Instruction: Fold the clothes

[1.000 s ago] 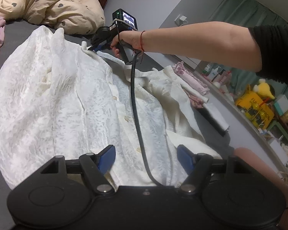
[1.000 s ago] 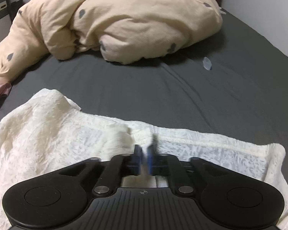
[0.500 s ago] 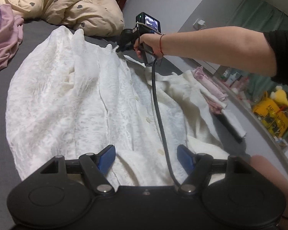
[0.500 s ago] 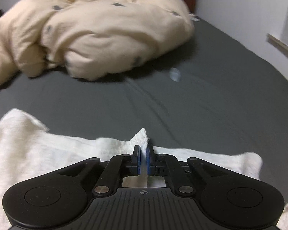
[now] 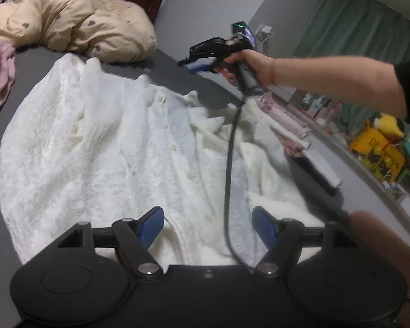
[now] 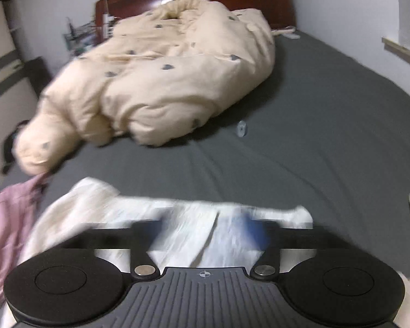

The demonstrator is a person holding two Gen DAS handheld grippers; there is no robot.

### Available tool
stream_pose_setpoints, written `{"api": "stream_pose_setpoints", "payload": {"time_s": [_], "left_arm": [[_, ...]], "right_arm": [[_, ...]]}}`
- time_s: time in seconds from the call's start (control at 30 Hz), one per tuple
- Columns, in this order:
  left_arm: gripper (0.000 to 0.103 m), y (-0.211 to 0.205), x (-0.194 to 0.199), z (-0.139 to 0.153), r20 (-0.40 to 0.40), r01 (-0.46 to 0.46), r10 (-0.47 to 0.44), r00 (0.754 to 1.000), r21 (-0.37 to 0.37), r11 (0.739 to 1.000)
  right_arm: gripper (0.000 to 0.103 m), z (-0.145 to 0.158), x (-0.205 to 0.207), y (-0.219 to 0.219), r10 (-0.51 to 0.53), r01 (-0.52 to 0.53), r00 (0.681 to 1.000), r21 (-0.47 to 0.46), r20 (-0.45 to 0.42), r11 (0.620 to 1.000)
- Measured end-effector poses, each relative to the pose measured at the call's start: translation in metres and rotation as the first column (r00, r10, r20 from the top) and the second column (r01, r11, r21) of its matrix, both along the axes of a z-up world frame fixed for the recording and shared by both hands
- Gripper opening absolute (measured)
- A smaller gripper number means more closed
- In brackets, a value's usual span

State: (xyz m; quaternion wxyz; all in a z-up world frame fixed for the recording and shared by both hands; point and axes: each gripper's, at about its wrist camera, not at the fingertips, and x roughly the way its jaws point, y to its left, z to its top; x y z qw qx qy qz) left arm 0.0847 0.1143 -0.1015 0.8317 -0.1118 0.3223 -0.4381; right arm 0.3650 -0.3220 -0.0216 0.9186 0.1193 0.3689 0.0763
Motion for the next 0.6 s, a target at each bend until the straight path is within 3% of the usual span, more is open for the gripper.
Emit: {"api": "stream_pose_setpoints", "payload": {"time_s": [0.1, 0.23, 0.37, 0.47, 0.6], "left_arm": [[0.071, -0.009, -0.009, 0.005, 0.034, 0.016, -0.017, 0.999, 0.027, 1.0], [0.071, -0.024, -0.025, 0.015, 0.109, 0.006, -0.012, 0.994, 0.053, 0.999], [0.071, -0.047, -0.049, 0.023, 0.225, -0.022, -0.009, 0.974, 0.133, 0.991], [0.072, -0.062, -0.068, 0.03, 0.275, 0.007, -0.059, 0.96, 0.185, 0.983], [0.074, -0.078, -0.088, 0.045, 0.258, 0.103, -0.146, 0.955, 0.174, 0.979]], "right_arm": [[0.091, 0.02, -0.049, -0.014, -0.022, 0.021, 1.0, 0.069, 0.017, 0.997], [0.091, 0.025, -0.143, -0.039, -0.04, 0.033, 0.999, 0.236, 0.023, 0.971], [0.091, 0.011, -0.26, -0.061, 0.045, -0.053, 0.999, 0.372, 0.031, 0.927], [0.091, 0.011, -0.347, -0.08, 0.112, -0.116, 0.993, 0.396, 0.031, 0.911], [0.091, 0.035, -0.439, -0.109, 0.145, -0.167, 0.986, 0.379, 0.085, 0.91]]}}
